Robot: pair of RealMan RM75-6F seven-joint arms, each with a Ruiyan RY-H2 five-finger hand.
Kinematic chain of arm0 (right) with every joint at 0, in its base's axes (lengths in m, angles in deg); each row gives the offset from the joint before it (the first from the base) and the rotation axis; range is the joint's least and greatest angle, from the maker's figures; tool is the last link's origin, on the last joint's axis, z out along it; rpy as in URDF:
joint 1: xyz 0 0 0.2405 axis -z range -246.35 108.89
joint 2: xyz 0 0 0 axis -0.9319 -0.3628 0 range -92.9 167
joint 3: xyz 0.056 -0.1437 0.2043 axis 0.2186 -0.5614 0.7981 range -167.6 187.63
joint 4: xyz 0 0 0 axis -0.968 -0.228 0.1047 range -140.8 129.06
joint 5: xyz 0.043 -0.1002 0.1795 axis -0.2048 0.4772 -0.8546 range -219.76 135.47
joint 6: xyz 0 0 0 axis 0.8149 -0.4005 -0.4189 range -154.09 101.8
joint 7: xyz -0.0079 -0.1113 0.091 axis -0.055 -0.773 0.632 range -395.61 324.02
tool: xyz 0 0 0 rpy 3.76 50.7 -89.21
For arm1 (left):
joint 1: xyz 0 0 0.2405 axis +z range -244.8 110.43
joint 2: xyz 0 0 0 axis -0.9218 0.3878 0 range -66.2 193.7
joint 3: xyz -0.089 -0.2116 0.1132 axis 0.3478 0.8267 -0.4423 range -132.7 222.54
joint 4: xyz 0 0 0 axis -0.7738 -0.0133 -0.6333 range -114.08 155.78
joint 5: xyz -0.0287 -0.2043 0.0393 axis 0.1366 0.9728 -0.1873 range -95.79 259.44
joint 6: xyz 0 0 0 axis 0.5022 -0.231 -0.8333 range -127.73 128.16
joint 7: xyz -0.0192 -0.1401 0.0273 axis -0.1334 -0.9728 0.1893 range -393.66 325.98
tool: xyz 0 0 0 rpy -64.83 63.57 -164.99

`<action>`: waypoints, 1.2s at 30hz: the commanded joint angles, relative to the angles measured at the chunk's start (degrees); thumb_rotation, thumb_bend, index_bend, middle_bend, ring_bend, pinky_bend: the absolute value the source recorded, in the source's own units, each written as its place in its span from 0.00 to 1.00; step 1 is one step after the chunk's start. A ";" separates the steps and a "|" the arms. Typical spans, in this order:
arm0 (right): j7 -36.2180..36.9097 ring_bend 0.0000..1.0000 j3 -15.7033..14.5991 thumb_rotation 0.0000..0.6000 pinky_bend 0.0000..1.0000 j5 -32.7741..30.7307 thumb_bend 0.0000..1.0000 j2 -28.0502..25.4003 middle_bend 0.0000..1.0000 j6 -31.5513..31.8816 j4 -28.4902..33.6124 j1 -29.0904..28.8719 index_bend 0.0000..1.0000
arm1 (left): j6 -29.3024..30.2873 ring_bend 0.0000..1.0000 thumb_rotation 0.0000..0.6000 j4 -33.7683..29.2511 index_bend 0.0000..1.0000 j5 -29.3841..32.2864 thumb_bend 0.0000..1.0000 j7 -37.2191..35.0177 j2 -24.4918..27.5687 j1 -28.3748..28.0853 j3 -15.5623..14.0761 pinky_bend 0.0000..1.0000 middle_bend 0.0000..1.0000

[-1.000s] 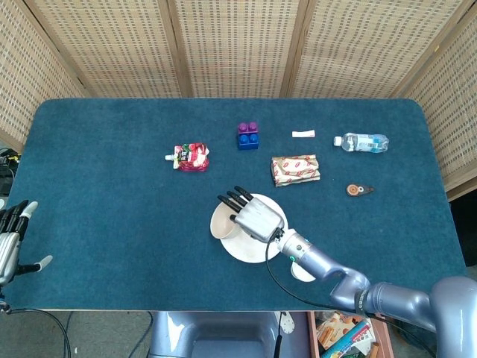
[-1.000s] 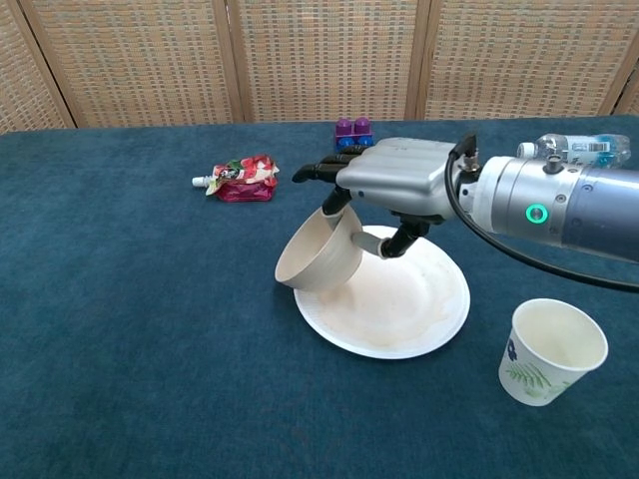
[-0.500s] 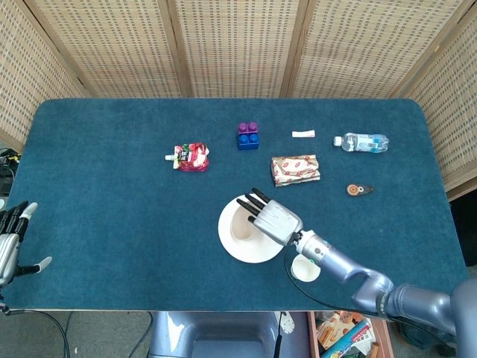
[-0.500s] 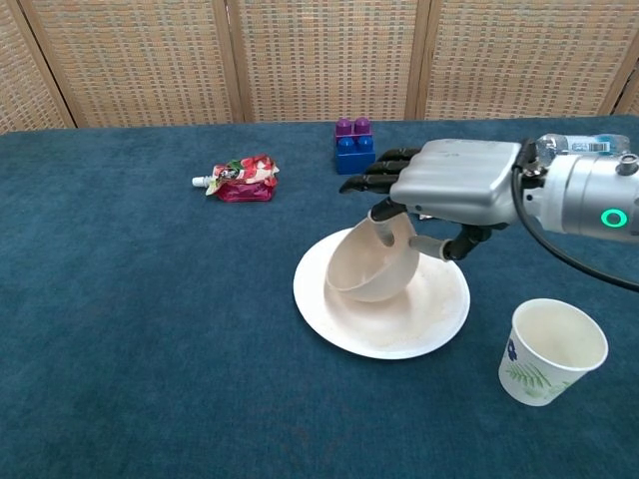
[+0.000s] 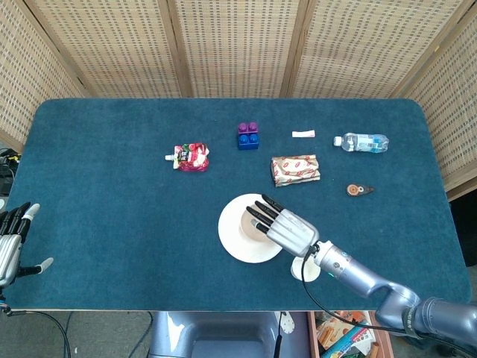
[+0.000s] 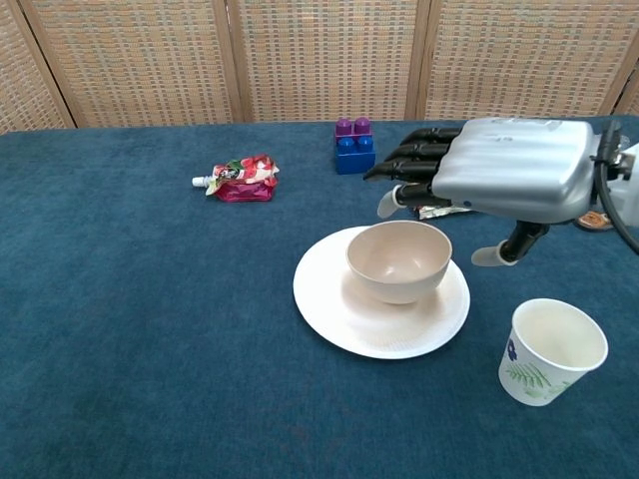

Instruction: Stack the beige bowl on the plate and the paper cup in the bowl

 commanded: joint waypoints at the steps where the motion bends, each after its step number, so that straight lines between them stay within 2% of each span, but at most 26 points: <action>1: 0.83 0.00 -0.12 1.00 0.00 1.05 0.21 -3.50 0.00 2.33 3.78 1.33 0.15 | 0.09 0.00 1.00 0.00 0.00 -0.10 0.00 -0.14 0.02 0.04 -0.03 0.00 0.00; 4: 4.70 0.00 -2.51 1.00 0.00 3.40 0.21 -8.99 0.00 4.63 8.91 3.31 0.15 | 0.07 0.00 1.00 -0.12 0.00 -0.41 0.00 -0.11 0.09 0.02 -0.18 0.00 0.00; 8: 7.91 0.00 -4.77 1.00 0.00 5.80 0.21 -11.54 0.00 5.17 9.95 4.33 0.15 | 0.29 0.00 1.00 -0.25 0.00 -0.67 0.00 -0.26 0.12 0.11 -0.27 0.00 0.00; 14: 13.42 0.00 -10.56 1.00 0.00 12.99 0.22 -13.11 0.00 6.87 6.23 6.51 0.22 | 0.96 0.00 1.00 -0.31 0.00 -1.21 0.00 -0.05 0.11 0.26 -0.30 0.00 0.00; 21: 18.19 0.00 -14.72 1.00 0.00 19.53 0.22 -12.21 0.00 11.32 -0.42 9.12 0.25 | 0.57 0.00 1.00 -0.09 0.00 -0.54 0.00 0.50 -0.08 0.12 -0.17 0.00 0.00; 26: 19.93 0.00 -15.38 1.00 0.00 21.25 0.22 -11.41 0.00 13.87 -3.22 10.56 0.25 | 0.41 0.00 1.00 0.08 0.00 -0.20 0.00 0.64 -0.19 0.08 -0.10 0.00 0.00; 36: 22.35 0.00 -14.55 1.00 0.00 21.56 0.22 -7.90 0.00 14.98 -7.90 11.57 0.27 | 0.52 0.00 1.00 0.42 0.00 -0.16 0.00 0.57 -0.30 0.19 -0.14 0.00 0.00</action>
